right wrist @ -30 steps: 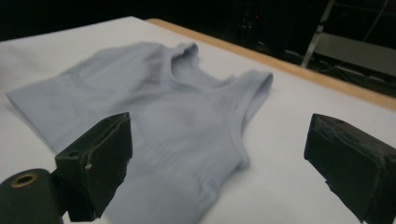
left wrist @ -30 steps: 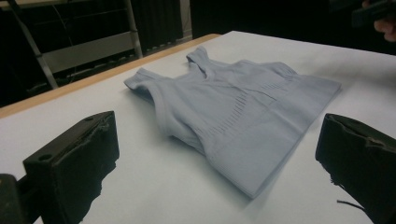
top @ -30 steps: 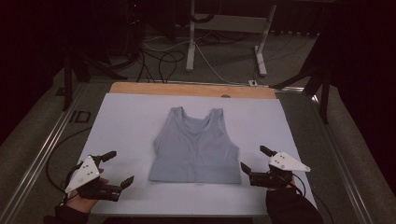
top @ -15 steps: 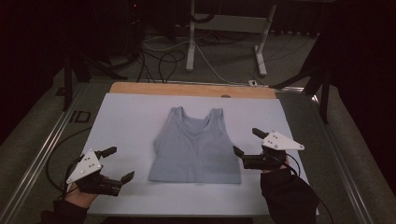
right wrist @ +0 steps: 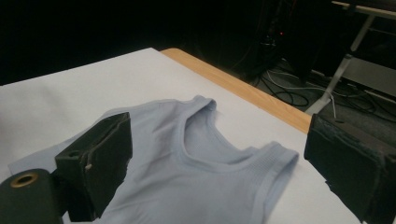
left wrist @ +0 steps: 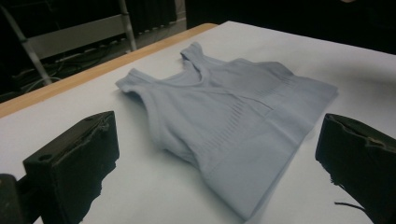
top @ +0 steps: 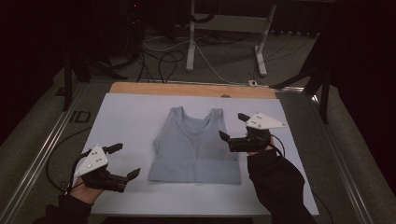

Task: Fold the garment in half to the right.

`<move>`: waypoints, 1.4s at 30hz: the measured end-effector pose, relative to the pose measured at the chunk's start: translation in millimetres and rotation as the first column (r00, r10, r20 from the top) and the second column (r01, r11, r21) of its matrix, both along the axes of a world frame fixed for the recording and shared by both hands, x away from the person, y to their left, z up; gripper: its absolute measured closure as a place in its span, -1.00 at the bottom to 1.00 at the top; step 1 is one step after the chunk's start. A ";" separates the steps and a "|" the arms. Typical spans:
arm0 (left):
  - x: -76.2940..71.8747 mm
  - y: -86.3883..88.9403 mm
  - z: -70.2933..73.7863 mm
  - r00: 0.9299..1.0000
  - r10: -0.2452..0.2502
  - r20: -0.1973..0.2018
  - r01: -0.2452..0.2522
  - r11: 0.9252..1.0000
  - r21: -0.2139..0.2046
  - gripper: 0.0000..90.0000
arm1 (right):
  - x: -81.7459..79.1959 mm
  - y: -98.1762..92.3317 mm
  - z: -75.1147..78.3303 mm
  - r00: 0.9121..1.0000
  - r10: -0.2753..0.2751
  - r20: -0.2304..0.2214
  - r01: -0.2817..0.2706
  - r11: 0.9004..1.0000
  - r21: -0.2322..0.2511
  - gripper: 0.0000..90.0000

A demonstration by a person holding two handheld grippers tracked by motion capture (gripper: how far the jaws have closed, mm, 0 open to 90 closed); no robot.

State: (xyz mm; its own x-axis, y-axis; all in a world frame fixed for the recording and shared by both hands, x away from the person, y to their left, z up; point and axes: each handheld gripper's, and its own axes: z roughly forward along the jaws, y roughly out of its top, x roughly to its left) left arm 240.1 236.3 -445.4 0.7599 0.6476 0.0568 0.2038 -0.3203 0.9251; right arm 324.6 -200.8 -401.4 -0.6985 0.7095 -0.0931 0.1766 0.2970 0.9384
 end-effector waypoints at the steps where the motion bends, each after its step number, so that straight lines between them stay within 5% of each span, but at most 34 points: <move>1: 0.8 -1.6 0.0 1.000 -0.002 -0.003 0.002 1.000 0.004 -0.99 | 2.7 2.7 0.1 1.000 0.010 0.005 -0.010 1.000 -0.004 -0.82; 20: 14.9 -34.0 -16.2 0.994 -0.032 -0.108 0.036 0.999 0.034 -0.99 | 45.1 64.5 -4.8 0.995 0.083 -0.051 -0.083 0.997 -0.002 -0.82; 31: 21.7 -47.7 -32.6 0.981 0.120 -0.150 -0.115 0.992 0.046 -0.99 | 69.5 97.8 -22.3 0.994 0.088 -0.067 -0.091 0.995 -0.042 -0.82; 37: 21.9 -51.0 -38.8 0.978 0.119 -0.174 -0.109 0.992 0.063 -0.99 | 79.3 113.0 -29.5 0.991 0.106 -0.082 -0.111 0.991 -0.067 -0.82; 42: 23.7 -55.2 -48.8 0.961 0.154 -0.230 -0.134 0.986 0.101 -0.99 | 92.1 132.4 -34.2 0.987 0.124 -0.099 -0.132 0.988 -0.085 -0.82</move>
State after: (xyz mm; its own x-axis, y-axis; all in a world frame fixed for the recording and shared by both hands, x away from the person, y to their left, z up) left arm 263.8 181.0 -494.2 0.6569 0.7520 -0.0542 0.4627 -0.3453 0.8165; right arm 416.8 -68.4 -435.6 -0.7915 0.6054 -0.0835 0.2167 0.4057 0.8879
